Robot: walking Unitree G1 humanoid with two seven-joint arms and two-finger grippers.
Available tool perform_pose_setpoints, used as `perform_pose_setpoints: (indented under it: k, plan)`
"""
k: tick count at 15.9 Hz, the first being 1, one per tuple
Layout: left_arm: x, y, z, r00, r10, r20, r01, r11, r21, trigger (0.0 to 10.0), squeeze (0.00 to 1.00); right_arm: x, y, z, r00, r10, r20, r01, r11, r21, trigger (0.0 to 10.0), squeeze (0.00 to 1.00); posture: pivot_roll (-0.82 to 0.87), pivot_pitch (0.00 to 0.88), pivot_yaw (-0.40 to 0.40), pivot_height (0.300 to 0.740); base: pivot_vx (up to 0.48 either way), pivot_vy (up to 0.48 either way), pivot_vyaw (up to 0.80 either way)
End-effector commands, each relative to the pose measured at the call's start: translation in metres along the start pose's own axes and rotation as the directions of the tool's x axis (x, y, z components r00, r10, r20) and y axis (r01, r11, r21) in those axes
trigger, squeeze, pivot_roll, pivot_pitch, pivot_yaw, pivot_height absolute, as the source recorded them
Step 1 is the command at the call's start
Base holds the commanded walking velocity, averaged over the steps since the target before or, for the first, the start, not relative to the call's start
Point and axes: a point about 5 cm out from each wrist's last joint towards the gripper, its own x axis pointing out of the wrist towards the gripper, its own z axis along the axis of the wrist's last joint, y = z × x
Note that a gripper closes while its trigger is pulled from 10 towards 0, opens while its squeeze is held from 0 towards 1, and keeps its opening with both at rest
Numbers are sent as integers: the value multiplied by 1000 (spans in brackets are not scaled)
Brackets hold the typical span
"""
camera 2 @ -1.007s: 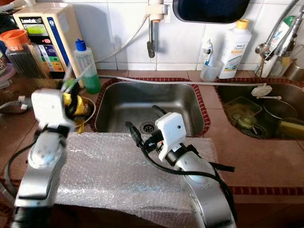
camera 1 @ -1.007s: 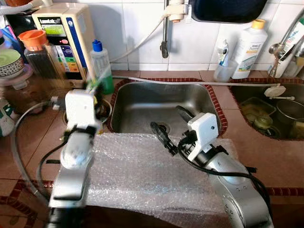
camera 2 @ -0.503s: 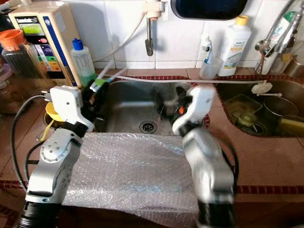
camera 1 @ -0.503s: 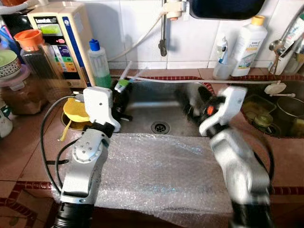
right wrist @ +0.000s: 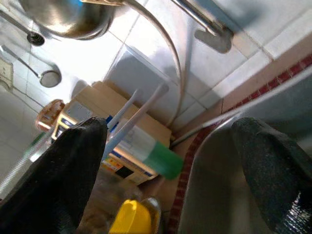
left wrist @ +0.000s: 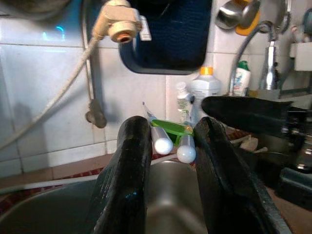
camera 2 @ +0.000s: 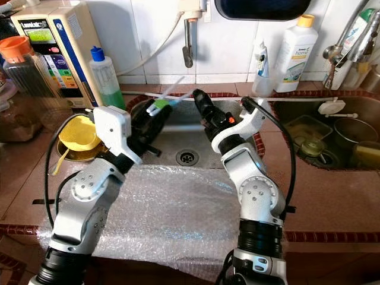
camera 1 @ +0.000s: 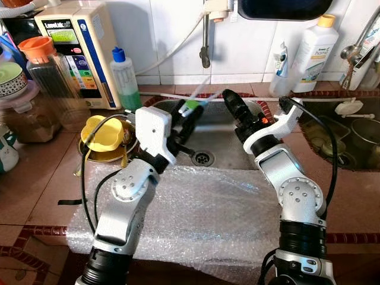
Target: Kitchen organization
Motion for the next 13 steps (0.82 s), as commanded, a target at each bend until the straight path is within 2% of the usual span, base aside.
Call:
perform_pose_setpoints:
  k: [1, 3, 4, 5, 9, 13]
  plan:
    - [2, -6, 0, 999, -44, 5, 44, 999, -6, 4941, 0, 6, 6, -4, 1000, 14, -26, -13, 999, 43, 10000, 0, -14, 18, 64, 740, 0, 0, 0]
    - [3, -8, -2, 998, -70, 2, 70, 997, -14, 4980, 0, 9, 8, -7, 1000, 18, -22, -15, 994, 104, 10000, 0, -17, 19, 65, 740, 0, 0, 0]
    - [5, -9, -1, 997, -75, 7, 76, 997, -29, 4980, 0, 10, 9, -8, 999, 25, -20, -22, 992, 128, 4667, 0, -19, 18, 64, 740, 0, 0, 0]
    - [6, -10, 0, 997, -74, 13, 74, 996, -50, 5216, 0, 11, 11, -9, 999, 34, -21, -31, 989, 143, 0, 0, -19, 16, 64, 740, 0, 0, 0]
    - [3, -14, -2, 997, -74, 11, 75, 996, -55, 5725, 0, 13, 13, -10, 999, 39, -9, -37, 985, 171, 0, 0, -14, 16, 62, 740, 0, 0, 0]
    - [1, -17, -3, 996, -84, 8, 84, 994, -67, 4902, 0, 14, 13, -14, 999, 44, -23, -39, 978, 204, 0, 0, -8, 15, 60, 740, 0, 0, 0]
